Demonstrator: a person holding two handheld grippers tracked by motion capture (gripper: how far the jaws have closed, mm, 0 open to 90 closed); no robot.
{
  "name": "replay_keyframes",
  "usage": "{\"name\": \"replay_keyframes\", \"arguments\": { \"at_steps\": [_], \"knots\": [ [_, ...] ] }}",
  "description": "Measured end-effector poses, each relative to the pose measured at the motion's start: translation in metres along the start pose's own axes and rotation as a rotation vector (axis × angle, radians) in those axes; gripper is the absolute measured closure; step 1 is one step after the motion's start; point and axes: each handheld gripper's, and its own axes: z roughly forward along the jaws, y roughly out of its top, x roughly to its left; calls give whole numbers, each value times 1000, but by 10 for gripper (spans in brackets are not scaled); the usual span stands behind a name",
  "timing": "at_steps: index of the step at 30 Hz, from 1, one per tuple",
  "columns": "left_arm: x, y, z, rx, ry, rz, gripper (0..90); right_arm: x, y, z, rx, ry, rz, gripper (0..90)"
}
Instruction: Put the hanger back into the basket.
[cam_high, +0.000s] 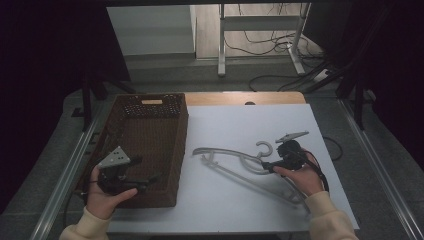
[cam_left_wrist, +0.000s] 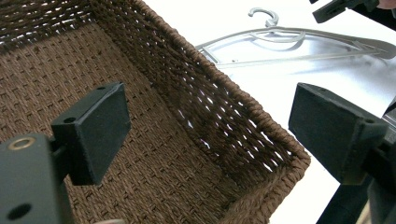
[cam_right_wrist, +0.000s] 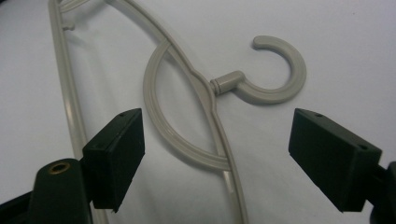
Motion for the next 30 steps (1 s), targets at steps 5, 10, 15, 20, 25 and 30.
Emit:
{"name": "replay_keyframes", "arguments": {
  "at_steps": [5,10,15,20,25,30],
  "knots": [
    [0,0,1,3,-2,4,129,1,6,9,31,-17,-10,208],
    [0,0,1,3,-1,5,129,1,12,18,58,-38,-18,237],
    [-1,2,0,-1,0,8,129,2,14,29,96,-45,-43,277],
    [-1,1,0,1,2,8,129,0,14,33,112,-50,-46,294],
    [-1,1,1,2,2,8,129,-2,14,40,138,-60,-54,338],
    [-1,2,1,1,2,7,129,-2,14,45,161,-55,-67,428]
  ]
}}
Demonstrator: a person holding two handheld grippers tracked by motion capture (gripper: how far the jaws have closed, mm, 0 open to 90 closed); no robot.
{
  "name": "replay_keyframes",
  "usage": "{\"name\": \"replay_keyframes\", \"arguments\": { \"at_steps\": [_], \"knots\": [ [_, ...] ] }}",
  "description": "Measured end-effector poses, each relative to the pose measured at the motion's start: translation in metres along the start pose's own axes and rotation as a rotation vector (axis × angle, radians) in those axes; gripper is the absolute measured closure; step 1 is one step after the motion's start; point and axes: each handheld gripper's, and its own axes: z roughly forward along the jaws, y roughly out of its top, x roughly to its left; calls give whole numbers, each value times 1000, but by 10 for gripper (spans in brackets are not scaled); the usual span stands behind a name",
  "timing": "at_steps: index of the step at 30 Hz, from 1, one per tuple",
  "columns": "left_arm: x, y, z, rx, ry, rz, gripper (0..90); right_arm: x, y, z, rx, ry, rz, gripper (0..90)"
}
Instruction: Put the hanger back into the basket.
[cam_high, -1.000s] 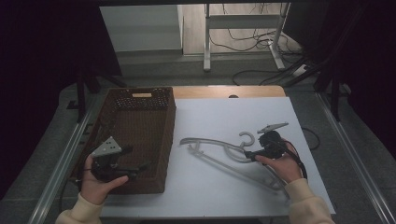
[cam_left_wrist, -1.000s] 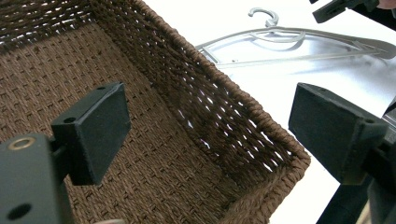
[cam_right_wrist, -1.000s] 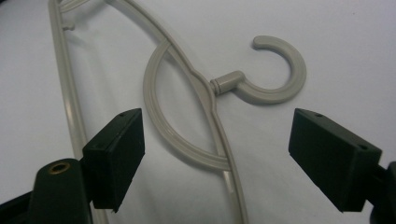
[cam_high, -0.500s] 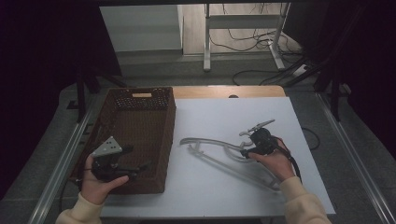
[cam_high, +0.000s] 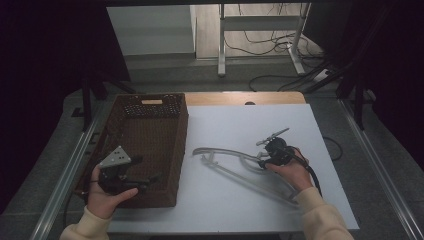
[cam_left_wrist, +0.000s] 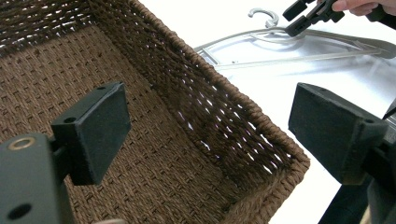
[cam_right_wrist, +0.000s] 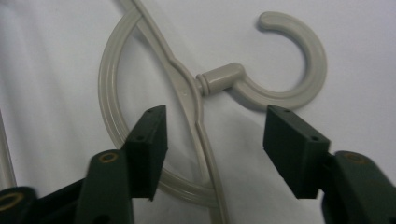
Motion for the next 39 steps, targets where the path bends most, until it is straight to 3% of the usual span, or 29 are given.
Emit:
{"name": "replay_keyframes", "arguments": {
  "at_steps": [11,21,25,29,39],
  "knots": [
    [1,0,2,2,-1,0,129,-1,0,8,54,3,-25,597],
    [1,0,2,0,2,2,130,1,2,9,65,45,-50,757],
    [2,0,3,0,2,0,130,-1,3,9,66,60,-63,777],
    [1,1,1,-4,3,3,130,-1,3,9,64,68,-111,804],
    [1,1,0,-10,5,1,130,-1,3,3,39,97,-118,819]
  ]
}}
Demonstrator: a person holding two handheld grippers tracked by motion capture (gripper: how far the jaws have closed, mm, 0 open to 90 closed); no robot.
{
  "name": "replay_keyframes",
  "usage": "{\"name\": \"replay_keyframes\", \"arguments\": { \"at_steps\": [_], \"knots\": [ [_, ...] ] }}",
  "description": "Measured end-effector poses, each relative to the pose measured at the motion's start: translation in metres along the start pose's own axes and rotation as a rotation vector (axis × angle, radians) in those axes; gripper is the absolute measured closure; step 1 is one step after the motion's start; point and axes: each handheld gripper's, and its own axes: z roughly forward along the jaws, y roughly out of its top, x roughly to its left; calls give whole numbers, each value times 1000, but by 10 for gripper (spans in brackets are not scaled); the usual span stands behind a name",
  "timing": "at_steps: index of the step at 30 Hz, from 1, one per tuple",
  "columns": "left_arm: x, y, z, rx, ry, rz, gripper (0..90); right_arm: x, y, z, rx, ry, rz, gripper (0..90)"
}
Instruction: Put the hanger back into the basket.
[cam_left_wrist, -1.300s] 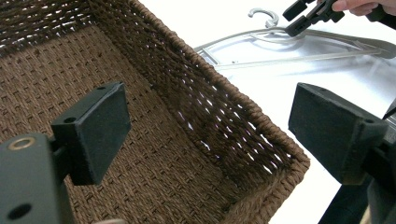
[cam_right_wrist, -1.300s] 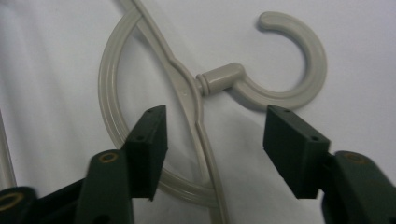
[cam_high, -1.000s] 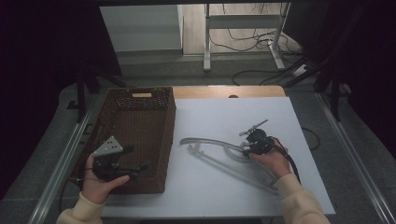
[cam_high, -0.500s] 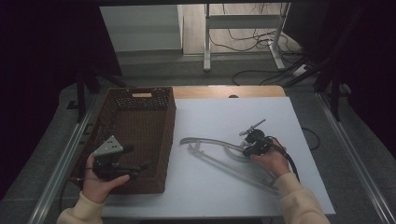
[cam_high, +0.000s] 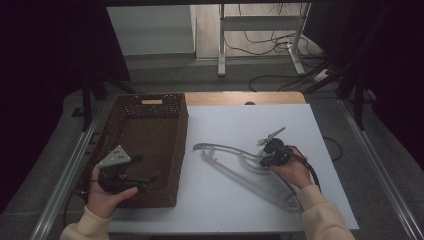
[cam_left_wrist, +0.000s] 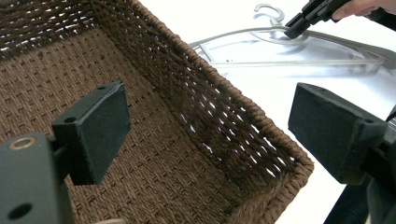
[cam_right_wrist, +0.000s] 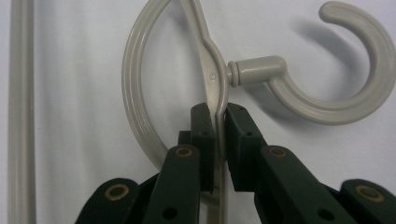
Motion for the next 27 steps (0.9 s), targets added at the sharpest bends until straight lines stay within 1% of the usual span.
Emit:
{"name": "replay_keyframes", "arguments": {
  "at_steps": [4,7,8,9,10,12,13,14,16,18,22,25,27],
  "knots": [
    [-1,1,-1,-5,0,4,131,1,0,-4,-7,-4,-2,820],
    [-1,1,-2,-9,1,4,131,1,1,-8,-35,-14,-2,821],
    [-1,1,-2,-9,1,4,131,0,1,-13,-57,-16,4,821],
    [-1,1,-2,-9,2,3,131,0,1,-13,-57,-16,4,821],
    [0,1,-2,-9,2,3,131,0,1,-14,-66,-14,11,821],
    [0,1,-2,-8,2,3,131,-2,0,-22,-104,-2,22,822],
    [-1,1,-2,-10,2,3,131,-2,0,-22,-104,-2,22,822],
    [-1,1,-2,-11,2,4,132,-3,-1,-25,-118,-3,20,822],
    [-1,1,-3,-14,2,4,132,-3,-1,-30,-129,-10,11,823],
    [-1,2,-3,-15,2,5,132,-2,0,-37,-142,-30,-11,823],
    [-1,2,-3,-16,1,4,133,3,4,-53,-189,-43,-44,823],
    [-2,3,-4,-21,-1,7,135,5,5,-63,-217,-74,-63,823],
    [-2,3,-5,-25,-2,7,139,5,5,-69,-235,-79,-68,823]
  ]
}}
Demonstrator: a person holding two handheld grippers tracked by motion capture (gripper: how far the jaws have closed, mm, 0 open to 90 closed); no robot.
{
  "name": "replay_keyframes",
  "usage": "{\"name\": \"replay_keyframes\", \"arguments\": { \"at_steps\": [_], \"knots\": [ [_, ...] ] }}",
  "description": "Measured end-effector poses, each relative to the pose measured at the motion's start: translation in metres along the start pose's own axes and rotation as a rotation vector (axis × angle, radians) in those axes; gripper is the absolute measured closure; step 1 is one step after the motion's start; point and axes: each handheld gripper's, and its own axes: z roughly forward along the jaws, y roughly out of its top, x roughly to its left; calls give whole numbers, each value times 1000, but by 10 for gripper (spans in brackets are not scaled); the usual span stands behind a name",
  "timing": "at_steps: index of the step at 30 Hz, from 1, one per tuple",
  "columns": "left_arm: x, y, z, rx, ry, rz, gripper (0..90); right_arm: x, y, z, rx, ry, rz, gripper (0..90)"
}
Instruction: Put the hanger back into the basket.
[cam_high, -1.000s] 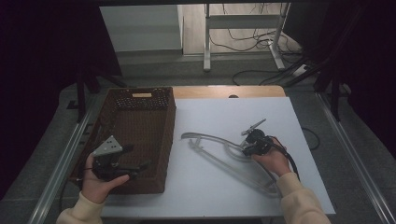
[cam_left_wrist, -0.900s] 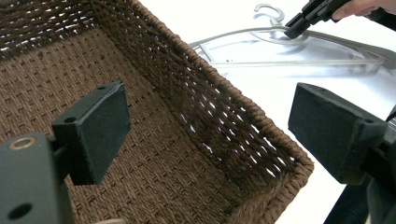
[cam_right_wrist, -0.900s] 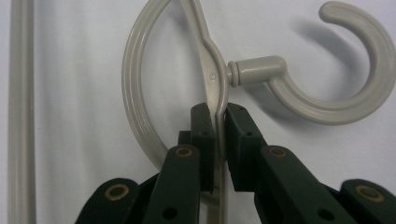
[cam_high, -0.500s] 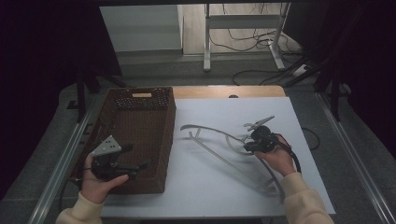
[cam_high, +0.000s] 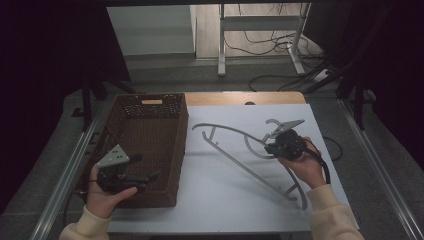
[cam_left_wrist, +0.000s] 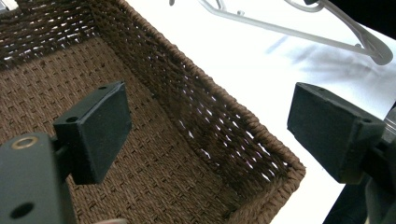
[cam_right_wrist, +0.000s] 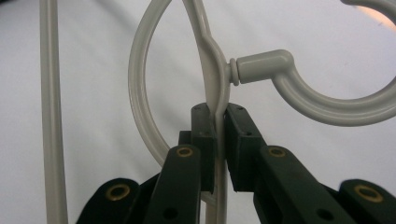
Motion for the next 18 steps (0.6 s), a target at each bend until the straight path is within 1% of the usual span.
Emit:
{"name": "replay_keyframes", "arguments": {
  "at_steps": [3,5,9,16,18],
  "knots": [
    [0,1,-1,-3,0,0,143,0,1,-7,-23,-2,-5,823],
    [1,2,-1,-5,-1,1,144,0,2,-11,-33,0,-24,823],
    [1,4,-1,-6,-6,-2,145,2,3,-16,-48,11,-41,823],
    [0,14,3,-3,-38,-6,146,9,4,-21,-59,31,-81,823],
    [1,17,5,1,-66,-8,155,11,4,-22,-63,36,-93,823]
  ]
}}
